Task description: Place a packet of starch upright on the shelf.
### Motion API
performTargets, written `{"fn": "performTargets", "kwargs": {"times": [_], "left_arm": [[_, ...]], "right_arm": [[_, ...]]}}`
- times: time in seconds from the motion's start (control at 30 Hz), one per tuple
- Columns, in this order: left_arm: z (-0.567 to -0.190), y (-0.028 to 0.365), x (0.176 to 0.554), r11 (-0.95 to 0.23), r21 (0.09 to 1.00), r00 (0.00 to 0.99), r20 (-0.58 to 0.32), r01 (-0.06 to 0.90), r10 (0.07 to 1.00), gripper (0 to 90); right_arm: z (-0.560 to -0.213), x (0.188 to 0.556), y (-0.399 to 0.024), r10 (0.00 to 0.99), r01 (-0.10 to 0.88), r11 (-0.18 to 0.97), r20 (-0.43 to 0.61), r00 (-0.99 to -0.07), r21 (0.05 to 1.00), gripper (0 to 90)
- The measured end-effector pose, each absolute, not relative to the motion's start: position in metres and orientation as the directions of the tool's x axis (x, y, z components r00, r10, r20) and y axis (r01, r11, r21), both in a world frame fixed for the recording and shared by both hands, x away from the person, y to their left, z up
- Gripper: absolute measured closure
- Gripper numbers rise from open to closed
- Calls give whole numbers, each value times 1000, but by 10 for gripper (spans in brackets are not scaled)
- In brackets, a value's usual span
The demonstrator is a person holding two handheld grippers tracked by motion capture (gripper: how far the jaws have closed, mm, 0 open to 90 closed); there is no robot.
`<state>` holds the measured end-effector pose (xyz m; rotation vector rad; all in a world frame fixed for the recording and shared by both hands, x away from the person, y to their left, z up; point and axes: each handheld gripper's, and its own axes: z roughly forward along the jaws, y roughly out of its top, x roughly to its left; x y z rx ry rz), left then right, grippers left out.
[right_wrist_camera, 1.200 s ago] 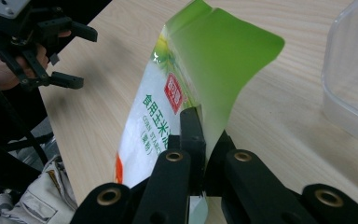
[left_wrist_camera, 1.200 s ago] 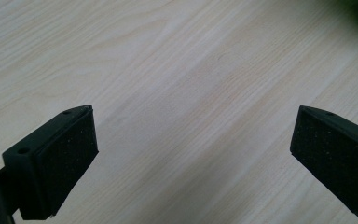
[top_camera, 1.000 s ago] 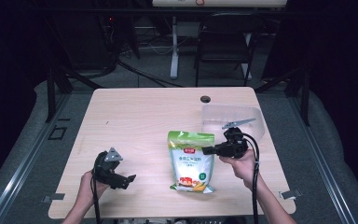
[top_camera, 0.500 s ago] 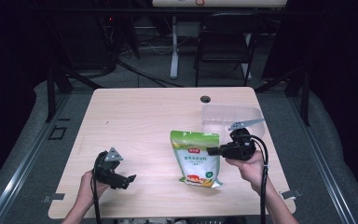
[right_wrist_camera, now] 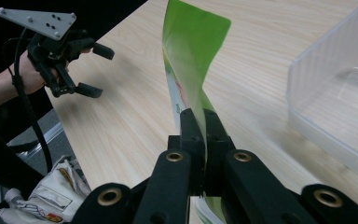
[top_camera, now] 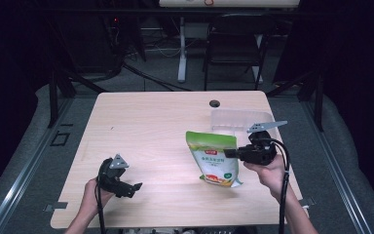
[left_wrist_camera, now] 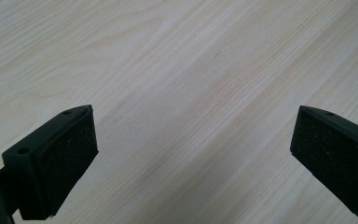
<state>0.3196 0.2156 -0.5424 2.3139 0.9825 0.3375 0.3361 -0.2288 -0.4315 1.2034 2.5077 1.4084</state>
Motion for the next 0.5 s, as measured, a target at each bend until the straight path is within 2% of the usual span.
{"fn": "performTargets", "kwargs": {"times": [0.5], "left_arm": [[-542,218,320,-540,618,684,4,572,729,5]], "right_arm": [[-422,337,-254,686,615,246,314,-657,749,900]]}}
